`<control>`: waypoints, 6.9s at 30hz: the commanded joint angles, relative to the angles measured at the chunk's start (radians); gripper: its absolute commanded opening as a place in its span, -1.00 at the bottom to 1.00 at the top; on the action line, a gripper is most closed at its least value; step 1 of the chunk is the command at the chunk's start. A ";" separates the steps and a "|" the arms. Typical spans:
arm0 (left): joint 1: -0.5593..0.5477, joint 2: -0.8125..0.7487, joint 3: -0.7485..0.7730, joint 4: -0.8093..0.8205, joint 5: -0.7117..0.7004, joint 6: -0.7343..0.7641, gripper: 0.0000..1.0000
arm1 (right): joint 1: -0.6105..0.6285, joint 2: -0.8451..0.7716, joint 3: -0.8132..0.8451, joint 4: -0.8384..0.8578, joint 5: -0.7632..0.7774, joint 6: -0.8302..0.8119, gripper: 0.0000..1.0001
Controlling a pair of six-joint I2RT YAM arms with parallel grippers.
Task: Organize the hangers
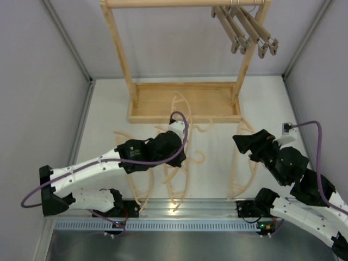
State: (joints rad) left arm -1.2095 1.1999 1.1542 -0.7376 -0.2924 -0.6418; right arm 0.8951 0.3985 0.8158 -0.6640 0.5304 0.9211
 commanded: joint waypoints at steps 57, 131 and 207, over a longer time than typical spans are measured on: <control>0.795 0.491 0.684 0.866 0.751 -0.378 -1.00 | 0.010 0.039 0.092 -0.128 -0.023 0.004 0.57; -0.183 0.426 -0.160 0.083 -0.133 -0.259 0.18 | 0.010 -0.081 0.019 -0.169 0.016 -0.011 0.62; -0.068 -0.240 -0.183 0.225 0.051 -0.150 -1.00 | 0.010 -0.105 0.026 -0.215 0.033 0.013 0.61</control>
State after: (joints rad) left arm -1.3212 1.0191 0.9386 -0.5354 -0.2512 -0.8333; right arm 0.8959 0.2882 0.8101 -0.8604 0.5407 0.9291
